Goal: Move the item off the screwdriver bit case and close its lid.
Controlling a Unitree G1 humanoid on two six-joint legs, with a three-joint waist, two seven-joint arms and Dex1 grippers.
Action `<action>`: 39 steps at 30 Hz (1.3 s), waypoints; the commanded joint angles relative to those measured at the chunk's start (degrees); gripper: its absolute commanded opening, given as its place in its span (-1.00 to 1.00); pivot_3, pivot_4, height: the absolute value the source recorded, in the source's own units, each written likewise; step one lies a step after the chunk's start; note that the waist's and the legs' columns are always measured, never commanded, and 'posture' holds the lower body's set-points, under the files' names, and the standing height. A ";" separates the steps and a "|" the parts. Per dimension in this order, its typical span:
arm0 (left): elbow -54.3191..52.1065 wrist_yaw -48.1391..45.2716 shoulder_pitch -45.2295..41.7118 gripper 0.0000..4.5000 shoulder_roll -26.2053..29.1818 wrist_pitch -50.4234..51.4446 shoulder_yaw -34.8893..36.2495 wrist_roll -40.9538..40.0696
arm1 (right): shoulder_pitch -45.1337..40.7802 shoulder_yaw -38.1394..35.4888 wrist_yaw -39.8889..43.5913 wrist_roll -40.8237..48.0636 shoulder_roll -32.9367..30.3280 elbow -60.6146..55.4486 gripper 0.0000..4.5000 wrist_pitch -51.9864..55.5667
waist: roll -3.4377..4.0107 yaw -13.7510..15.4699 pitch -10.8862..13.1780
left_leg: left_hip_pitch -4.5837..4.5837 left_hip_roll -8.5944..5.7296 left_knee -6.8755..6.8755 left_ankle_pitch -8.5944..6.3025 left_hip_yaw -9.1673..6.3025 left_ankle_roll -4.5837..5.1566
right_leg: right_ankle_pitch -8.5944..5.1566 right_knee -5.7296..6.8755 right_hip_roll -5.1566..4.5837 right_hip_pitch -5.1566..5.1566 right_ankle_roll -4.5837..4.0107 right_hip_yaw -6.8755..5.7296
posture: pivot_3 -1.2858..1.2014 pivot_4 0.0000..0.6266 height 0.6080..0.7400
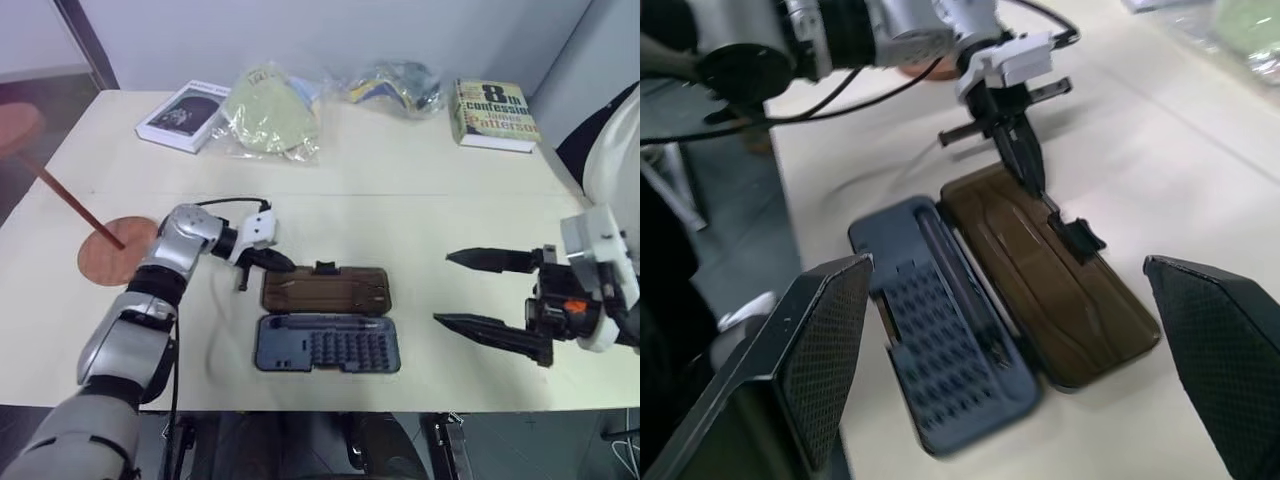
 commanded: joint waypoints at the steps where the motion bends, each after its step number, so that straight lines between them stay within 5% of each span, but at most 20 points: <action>1: -2.78 0.20 0.56 -0.98 1.70 -2.39 0.21 1.11 | -0.26 0.16 1.48 -1.16 -0.72 0.00 1.00 -1.87 | 0.00 -0.01 0.00 | 0.00 0.00 0.00 0.00 0.00 0.00 | 0.00 0.00 0.00 0.00 0.00 0.00 | 0.03 -0.52 0.95; 6: -3.00 5.81 0.75 -0.98 1.42 0.90 1.66 1.56 | -2.27 3.58 0.96 -2.76 -0.39 1.47 1.00 -2.98 | 0.00 -0.04 0.00 | 0.02 0.00 0.03 0.00 0.00 0.00 | 0.00 0.05 0.00 0.00 0.01 0.00 | 0.03 -0.52 0.95; 11: -9.04 7.90 1.92 0.05 3.06 7.79 5.35 -2.05 | -5.44 8.49 1.32 -5.72 -0.35 4.20 1.00 -4.59 | -0.02 -0.33 0.01 | 0.05 0.01 0.05 0.00 0.00 0.00 | 0.00 0.08 0.01 0.01 0.01 0.01 | 0.03 -0.52 0.95; 19: -44.99 0.09 12.38 0.05 14.81 48.05 17.88 -29.42 | -15.02 25.37 3.37 -17.59 1.33 11.36 1.00 -8.61 | -0.01 -0.95 0.02 | 0.06 0.06 0.04 0.00 0.00 0.00 | -0.02 0.13 0.01 -0.01 0.00 0.00 | 0.03 -0.52 0.95; 22: -60.57 -6.90 29.48 -0.34 23.93 44.12 14.23 -29.49 | -26.00 39.41 2.63 -28.32 6.92 20.40 1.00 -10.02 | 0.19 -2.92 -0.08 | 0.27 0.13 -0.04 0.00 0.16 -0.01 | -0.02 0.10 -0.02 0.02 -0.01 0.12 | 0.03 -0.52 0.95; 25: -62.96 -5.51 35.39 -0.99 25.24 40.24 11.72 -26.66 | -31.02 45.86 4.34 -34.79 10.00 25.41 1.00 -12.17 | 0.23 -2.68 0.00 | 0.30 0.06 -0.08 0.01 0.24 -0.02 | -0.05 0.15 -0.06 0.04 -0.04 0.21 | 0.03 -0.52 0.95; 29: -61.67 0.96 37.27 -0.99 21.25 35.57 7.92 -21.98 | -36.86 54.74 5.54 -43.96 15.47 32.91 1.00 -15.32 | 0.17 -1.31 0.03 | 0.15 0.07 0.06 0.03 0.10 -0.04 | -0.13 0.17 0.02 -0.03 -0.22 0.09 | 0.03 -0.52 0.95; 35: -59.53 4.30 36.80 -0.99 18.67 32.98 5.23 -19.17 | -39.79 58.48 7.71 -50.03 20.90 40.69 1.00 -18.56 | 0.15 -1.54 0.02 | 0.11 0.04 0.06 0.03 0.18 -0.04 | -0.03 0.12 -0.03 -0.03 -0.02 0.13 | 0.03 -0.52 0.95; 39: -59.39 4.56 37.98 -1.00 19.03 32.07 4.73 -18.88 | -41.18 59.20 7.89 -53.23 24.13 45.40 0.40 -20.26 | 0.15 -1.81 0.02 | 0.13 0.05 0.02 0.03 0.15 -0.04 | -0.03 0.18 -0.01 -0.06 -0.03 0.11 | 0.03 -0.52 0.95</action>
